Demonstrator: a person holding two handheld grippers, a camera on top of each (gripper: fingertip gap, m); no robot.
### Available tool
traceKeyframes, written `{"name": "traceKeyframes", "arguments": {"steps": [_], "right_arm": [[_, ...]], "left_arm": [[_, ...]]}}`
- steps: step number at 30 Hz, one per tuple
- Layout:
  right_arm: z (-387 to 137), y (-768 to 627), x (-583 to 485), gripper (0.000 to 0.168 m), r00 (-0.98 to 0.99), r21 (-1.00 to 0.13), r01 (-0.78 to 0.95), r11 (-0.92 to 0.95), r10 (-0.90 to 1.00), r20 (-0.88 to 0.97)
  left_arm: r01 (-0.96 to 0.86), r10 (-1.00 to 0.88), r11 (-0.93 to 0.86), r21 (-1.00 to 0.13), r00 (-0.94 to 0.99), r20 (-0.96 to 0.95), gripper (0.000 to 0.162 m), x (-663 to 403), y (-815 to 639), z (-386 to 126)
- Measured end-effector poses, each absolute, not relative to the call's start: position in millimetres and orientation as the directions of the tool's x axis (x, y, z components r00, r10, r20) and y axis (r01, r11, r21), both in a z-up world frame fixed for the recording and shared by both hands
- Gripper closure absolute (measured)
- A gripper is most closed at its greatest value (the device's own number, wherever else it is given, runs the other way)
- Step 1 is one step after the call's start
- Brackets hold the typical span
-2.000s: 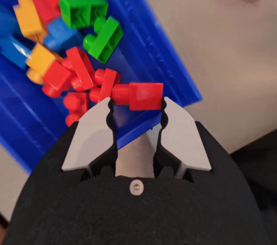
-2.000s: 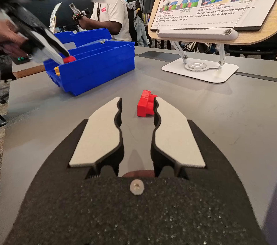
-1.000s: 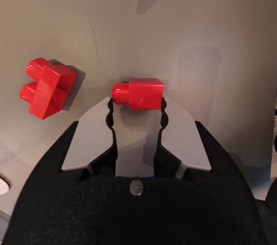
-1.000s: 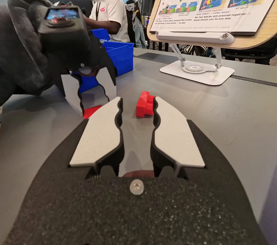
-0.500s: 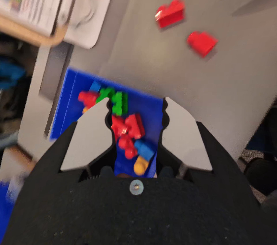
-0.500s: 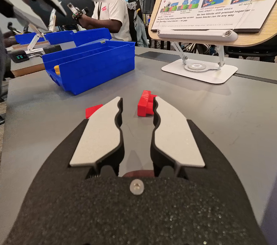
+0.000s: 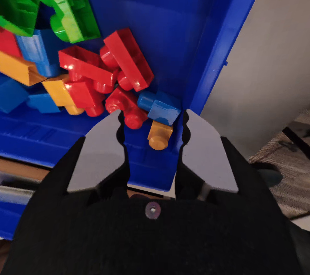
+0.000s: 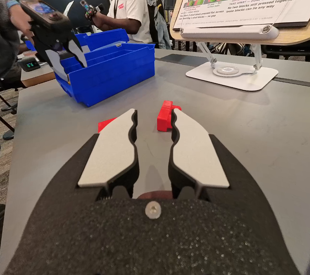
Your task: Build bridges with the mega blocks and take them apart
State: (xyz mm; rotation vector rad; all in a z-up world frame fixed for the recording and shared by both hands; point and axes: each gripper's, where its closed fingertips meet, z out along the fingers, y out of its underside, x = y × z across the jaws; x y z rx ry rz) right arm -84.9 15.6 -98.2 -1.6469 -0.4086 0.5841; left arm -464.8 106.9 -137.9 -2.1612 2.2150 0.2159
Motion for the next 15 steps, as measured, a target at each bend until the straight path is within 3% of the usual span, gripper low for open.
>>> {"name": "traceKeyframes", "arguments": {"steps": [4,11,15], "right_arm": [[-97,14,-84,0.13,0.808,-0.987,-0.065,-0.145,0.573,-0.137],[-96,13,-85,0.13,0.808,-0.989,-0.059,-0.136,0.576,-0.127],[-96,13,-85,0.13,0.807,-0.989,-0.057,-0.134,0.577,-0.125]], "left_arm": [[-0.98,-0.994,0.061,0.19,-0.078,-0.08,0.095,-474,111,-151],[-0.965,-0.995,0.089,0.247,-0.078,0.055,0.103,-477,109,-164],[-0.968,-0.99,0.054,0.247,-0.02,0.139,0.099,-479,109,-167]]}}
